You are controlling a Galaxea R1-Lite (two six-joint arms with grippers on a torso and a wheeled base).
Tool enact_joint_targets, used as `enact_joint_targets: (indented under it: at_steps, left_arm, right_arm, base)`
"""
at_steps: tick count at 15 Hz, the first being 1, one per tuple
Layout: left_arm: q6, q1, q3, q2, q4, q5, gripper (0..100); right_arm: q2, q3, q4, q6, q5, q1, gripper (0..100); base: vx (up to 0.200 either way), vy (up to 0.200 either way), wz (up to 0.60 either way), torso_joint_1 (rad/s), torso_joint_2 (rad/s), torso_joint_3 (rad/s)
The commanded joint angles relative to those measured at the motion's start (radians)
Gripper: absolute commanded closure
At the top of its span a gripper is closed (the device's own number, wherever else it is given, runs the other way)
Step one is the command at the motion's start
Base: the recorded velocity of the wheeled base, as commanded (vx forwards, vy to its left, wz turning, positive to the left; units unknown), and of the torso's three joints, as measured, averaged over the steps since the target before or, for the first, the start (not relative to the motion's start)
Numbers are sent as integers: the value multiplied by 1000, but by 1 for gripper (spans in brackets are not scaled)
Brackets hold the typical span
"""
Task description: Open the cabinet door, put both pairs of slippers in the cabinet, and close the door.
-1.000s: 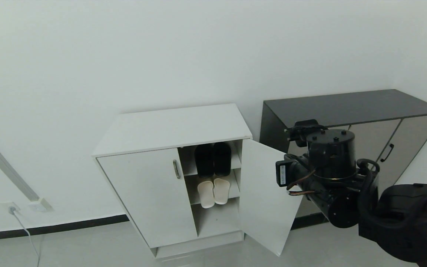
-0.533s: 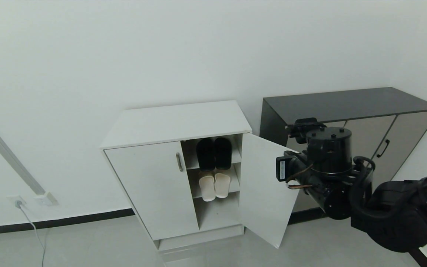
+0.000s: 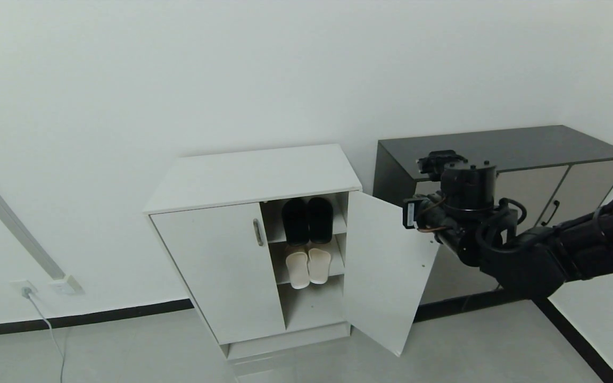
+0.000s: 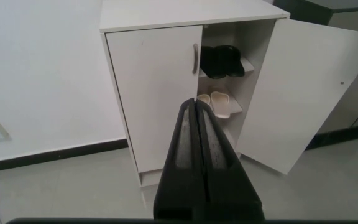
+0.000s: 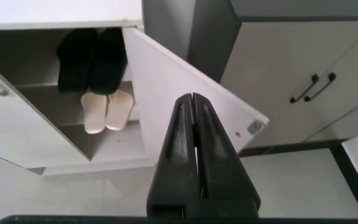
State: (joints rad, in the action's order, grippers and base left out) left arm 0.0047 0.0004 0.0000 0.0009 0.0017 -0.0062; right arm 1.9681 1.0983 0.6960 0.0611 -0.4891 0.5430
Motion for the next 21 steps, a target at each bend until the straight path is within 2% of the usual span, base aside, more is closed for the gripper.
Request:
enact_joint_targets:
  at_steps: [1,2,8,21]
  left_arm:
    - [0,1,0,1,0,0,100]
    - [0,0,0,1,0,0,100]
    - [-6,1,0,1,0,2,100]
    - [-6,1,0,1,0,2,100]
  right_arm:
    - [49,68,-29,2,43,-54,100]
    - [69,101,-52,9,87,-80,100]
    - [201,201,-69,16,152,-187,100]
    - [362,322,-69,34,175,-252,100]
  base:
    - [0,0,0,0,0,0]
    - [0,0,0,0,0,0]
    - [0,0,0,0,0,0]
    - [0,0,0,0,0,0]
